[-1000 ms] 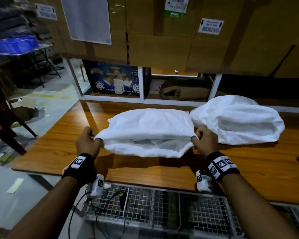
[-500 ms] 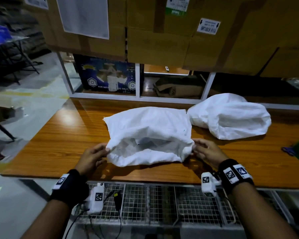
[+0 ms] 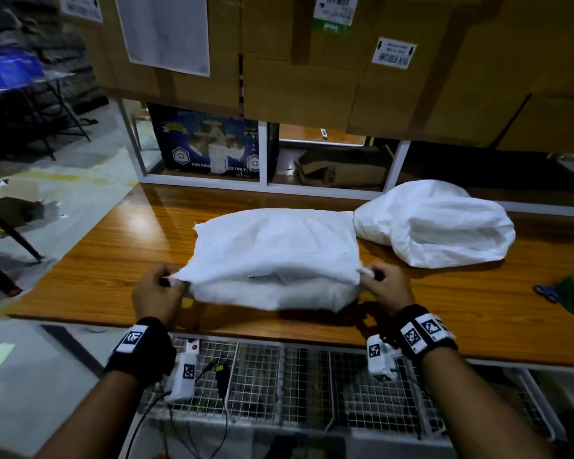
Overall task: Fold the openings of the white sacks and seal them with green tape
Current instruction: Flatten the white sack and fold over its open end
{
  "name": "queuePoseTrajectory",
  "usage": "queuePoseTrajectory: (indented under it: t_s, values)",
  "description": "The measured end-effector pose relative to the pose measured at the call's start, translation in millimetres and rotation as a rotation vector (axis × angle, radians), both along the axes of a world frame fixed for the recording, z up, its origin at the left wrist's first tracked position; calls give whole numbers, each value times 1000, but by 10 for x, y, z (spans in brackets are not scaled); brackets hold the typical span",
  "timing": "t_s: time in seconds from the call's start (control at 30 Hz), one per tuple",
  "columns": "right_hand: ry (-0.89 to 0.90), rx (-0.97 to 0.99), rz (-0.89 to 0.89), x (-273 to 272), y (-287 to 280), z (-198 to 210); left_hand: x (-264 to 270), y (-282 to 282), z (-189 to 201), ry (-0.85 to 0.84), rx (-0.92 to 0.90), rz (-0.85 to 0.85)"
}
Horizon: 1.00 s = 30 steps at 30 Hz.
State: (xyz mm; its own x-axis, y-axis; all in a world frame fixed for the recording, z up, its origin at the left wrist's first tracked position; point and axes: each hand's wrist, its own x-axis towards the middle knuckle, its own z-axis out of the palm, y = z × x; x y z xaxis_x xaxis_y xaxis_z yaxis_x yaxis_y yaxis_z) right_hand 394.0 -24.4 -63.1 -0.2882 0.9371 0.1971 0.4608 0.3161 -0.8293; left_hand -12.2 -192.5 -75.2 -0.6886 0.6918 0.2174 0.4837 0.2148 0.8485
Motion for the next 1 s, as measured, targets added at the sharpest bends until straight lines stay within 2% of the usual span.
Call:
queuePoseTrajectory:
  t_s: [0.07,0.1,0.17,0.23,0.3,0.37,0.47,0.53,0.63,0.7,0.8,0.9,1.0]
  values:
    - [-110,149,-159,69,-25,-9,6,-58,37,162,-10,44]
    - [-153,179,-154,82,-55,3,38,-92,54,234,-34,27]
    - [-188,161,-63,93,-105,33,109,-169,80,272,-86,-30]
    - [-274,115,77,90,-131,68,164,-235,115,230,-173,-170]
    - [-491,146,231,63,-84,70,205,-242,124,372,-347,-357]
    - [-803,162,363,-66,-30,79,233,-144,72,535,-471,-542]
    - [-1192,64,519,-351,40,15,290,120,-45,539,-701,-740]
    - [-1288,-32,537,-507,105,-29,310,349,-79,571,-823,-744]
    - [-1283,-67,461,-646,341,-93,217,711,-32,584,-919,-654]
    - [-1191,-59,356,-681,526,-104,103,901,70,545,-893,-557]
    - [-852,-12,192,-633,654,-48,-60,998,242,468,-670,-373]
    - [-508,137,-22,-468,604,-9,-172,847,301,464,-455,-209]
    - [-407,193,-115,-287,529,-30,-267,604,268,362,-333,-137]
